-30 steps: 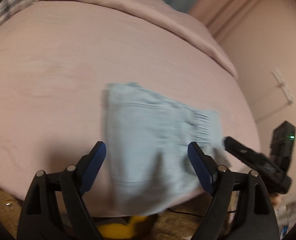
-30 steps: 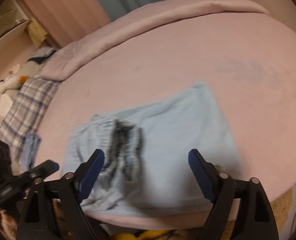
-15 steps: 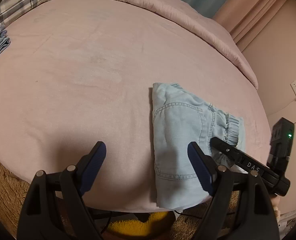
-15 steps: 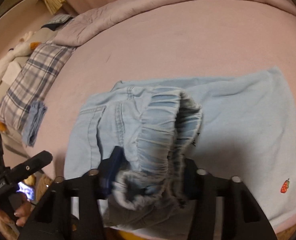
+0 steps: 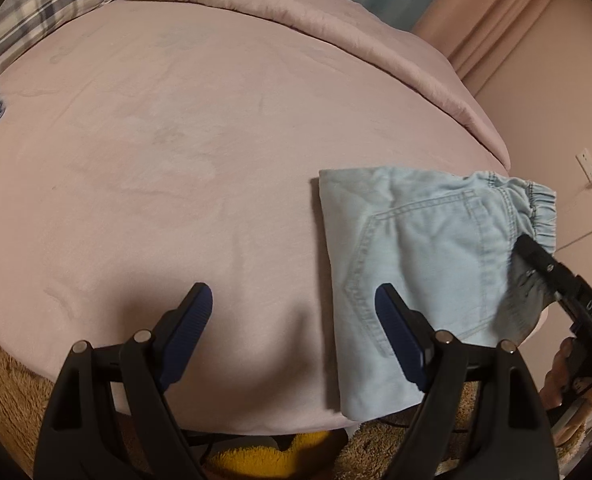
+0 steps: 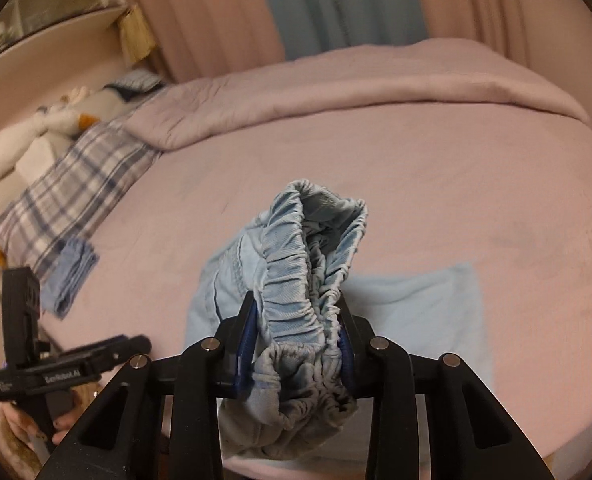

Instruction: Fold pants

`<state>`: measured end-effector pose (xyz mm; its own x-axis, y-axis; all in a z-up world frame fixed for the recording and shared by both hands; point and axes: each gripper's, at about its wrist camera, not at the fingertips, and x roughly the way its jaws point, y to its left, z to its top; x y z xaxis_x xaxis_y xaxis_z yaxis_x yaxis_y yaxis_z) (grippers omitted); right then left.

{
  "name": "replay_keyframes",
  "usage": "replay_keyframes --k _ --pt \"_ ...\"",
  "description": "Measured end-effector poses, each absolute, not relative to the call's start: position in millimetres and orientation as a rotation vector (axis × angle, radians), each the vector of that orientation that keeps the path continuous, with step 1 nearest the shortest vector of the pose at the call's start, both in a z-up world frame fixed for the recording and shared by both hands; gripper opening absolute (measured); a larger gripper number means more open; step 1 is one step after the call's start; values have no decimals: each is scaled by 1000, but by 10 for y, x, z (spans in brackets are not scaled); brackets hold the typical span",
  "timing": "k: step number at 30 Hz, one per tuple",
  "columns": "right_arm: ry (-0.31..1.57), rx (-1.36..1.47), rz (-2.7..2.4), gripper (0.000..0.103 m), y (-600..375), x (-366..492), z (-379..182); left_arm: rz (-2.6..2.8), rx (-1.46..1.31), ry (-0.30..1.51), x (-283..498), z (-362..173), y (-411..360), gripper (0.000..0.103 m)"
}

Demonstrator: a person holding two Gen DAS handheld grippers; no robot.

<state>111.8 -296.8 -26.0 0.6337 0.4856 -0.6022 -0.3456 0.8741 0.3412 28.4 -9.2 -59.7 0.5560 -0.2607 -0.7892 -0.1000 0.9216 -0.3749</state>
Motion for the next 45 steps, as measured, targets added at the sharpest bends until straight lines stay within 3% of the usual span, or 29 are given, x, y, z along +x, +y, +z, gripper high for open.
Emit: replay_keyframes --k 10,13,15,20,26,45 --pt "799 284 283 35 -3448 1278 -626 -177 -318 1000 580 -627 -472 81" --pt "872 322 270 35 -3527 1364 -873 -213 -309 1017 762 -679 -579 64" --pt "913 320 241 35 -3528 1419 -1037 -248 -324 1023 893 -715 -635 44" --pt "929 360 239 35 -3544 1469 -1131 -284 -357 1075 1193 -915 -765 31" --pt "940 346 223 36 -3518 1491 -1157 -298 -394 1148 1157 -1176 -762 33" --pt "931 344 184 41 -3528 1403 -1177 -366 -371 1186 389 -1171 -796 33"
